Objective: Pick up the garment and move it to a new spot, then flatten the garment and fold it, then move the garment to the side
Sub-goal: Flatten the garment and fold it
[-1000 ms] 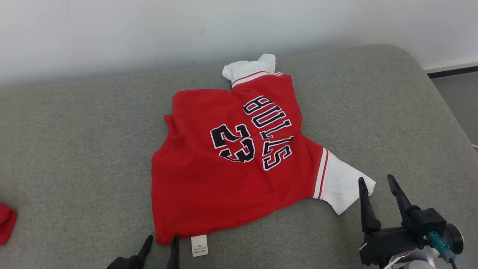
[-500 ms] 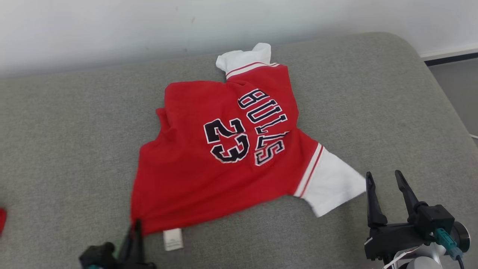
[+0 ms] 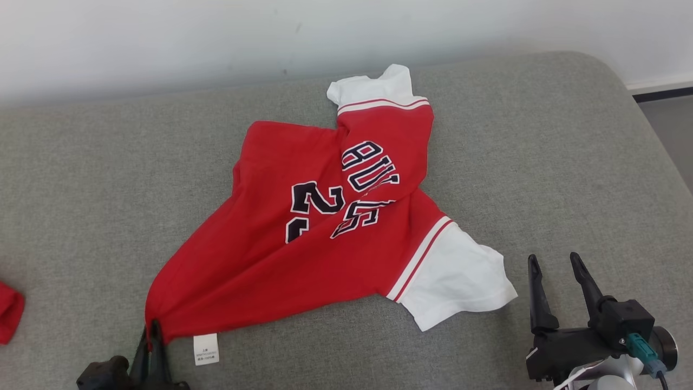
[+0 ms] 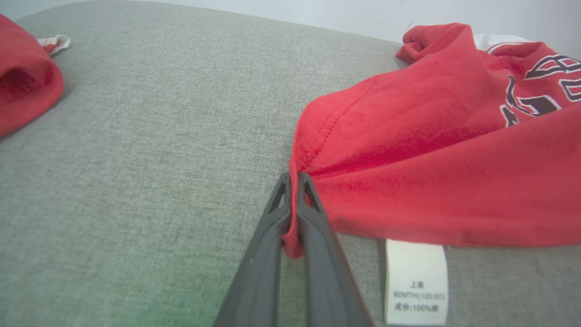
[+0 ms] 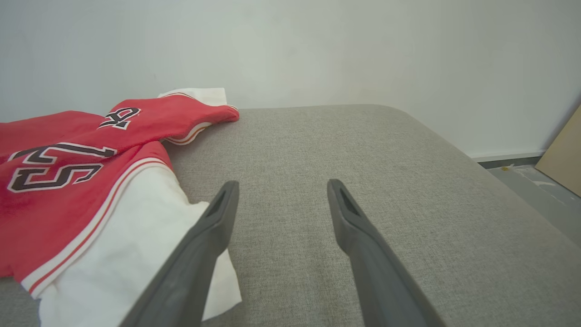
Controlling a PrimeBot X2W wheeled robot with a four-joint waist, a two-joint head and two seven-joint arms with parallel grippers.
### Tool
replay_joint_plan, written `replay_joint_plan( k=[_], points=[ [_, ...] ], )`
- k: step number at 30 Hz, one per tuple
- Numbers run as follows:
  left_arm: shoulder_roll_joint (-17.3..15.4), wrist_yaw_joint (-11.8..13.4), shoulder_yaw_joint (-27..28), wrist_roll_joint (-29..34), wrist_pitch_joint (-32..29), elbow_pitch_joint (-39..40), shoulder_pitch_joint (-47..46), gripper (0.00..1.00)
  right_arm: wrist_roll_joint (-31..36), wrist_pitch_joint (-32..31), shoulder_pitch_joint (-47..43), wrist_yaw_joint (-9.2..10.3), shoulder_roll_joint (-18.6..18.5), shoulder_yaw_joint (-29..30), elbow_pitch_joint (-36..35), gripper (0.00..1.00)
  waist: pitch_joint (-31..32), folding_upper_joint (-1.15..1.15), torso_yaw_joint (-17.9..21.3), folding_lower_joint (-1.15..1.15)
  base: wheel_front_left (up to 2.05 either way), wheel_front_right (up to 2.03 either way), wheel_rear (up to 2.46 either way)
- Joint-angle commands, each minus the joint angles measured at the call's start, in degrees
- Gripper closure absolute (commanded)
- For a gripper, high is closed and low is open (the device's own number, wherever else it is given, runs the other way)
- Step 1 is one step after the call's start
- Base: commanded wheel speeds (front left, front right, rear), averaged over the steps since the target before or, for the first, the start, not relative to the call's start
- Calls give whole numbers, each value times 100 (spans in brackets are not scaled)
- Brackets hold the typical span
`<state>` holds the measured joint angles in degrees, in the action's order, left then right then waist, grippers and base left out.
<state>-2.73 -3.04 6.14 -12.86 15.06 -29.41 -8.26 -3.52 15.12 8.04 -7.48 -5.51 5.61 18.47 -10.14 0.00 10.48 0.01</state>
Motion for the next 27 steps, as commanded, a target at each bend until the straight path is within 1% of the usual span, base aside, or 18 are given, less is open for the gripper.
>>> replay_joint_plan(
  k=[1,6,10,14,21,27],
  points=[
    [-29,0,48,54,17,-10,66,0,12,3,-26,-4,24,6,23,0,36,0,-9,-1,0,0,0],
    [-24,171,-62,-4,18,136,213,0,48,3,-127,-4,71,5,28,0,233,0,-58,-1,0,0,0],
    [-26,232,-29,130,18,287,485,0,49,3,-207,-4,106,-22,57,0,507,0,-145,-1,0,0,0],
    [-24,238,-89,240,17,503,762,0,63,3,-300,-4,138,-94,72,0,752,0,-228,-1,0,0,0],
    [-24,252,-173,394,18,912,1154,0,106,3,-476,-4,207,-107,90,0,979,0,-383,-1,0,0,0],
    [-23,166,-296,564,17,1112,1352,0,237,3,-576,-4,232,-259,153,0,1086,0,-478,-1,0,0,0]
  ],
)
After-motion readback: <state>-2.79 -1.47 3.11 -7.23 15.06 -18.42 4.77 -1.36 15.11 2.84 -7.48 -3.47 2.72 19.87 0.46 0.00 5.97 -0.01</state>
